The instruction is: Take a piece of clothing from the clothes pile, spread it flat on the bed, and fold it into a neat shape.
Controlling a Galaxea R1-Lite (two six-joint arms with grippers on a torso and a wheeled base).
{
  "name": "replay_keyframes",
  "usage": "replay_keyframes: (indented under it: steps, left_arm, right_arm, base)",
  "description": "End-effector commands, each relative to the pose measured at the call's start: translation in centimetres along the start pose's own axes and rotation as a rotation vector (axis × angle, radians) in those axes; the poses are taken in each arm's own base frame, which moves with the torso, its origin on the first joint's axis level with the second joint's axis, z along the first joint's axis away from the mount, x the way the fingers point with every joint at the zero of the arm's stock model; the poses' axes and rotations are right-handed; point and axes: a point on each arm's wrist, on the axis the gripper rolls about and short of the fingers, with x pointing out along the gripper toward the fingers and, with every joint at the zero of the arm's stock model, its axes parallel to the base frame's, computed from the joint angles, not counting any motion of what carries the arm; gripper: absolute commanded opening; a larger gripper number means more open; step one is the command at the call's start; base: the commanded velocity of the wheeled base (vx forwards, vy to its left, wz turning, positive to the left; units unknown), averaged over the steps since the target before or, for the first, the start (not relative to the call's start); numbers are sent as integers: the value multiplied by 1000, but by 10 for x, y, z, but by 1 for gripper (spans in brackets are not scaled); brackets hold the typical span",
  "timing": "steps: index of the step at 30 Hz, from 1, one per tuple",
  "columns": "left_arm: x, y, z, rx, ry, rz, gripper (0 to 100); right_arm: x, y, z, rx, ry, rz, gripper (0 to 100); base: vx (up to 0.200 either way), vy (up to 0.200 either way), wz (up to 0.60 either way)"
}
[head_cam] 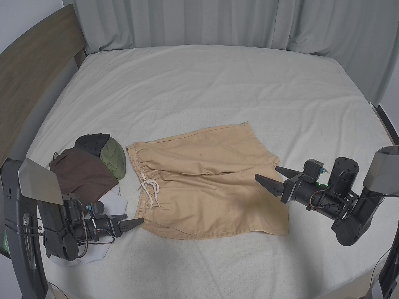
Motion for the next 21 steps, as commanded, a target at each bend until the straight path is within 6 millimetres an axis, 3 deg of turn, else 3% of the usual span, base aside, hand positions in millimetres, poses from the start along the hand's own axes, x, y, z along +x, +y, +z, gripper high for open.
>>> replay_keyframes:
  steps: [1,14,21]
  left_arm:
    - [7,3,-6,-56,12,15,100]
    - [21,-12,-7,-203,29,-2,100]
    - [28,-9,-7,-195,14,21,100]
  right_arm:
    - [1,0,-1,1,4,1,100]
    - [1,0,-1,1,4,0,100]
    - [1,0,-1,0,1,1,100]
  base:
    - [0,0,0]
    - [0,0,0]
    - [0,0,0]
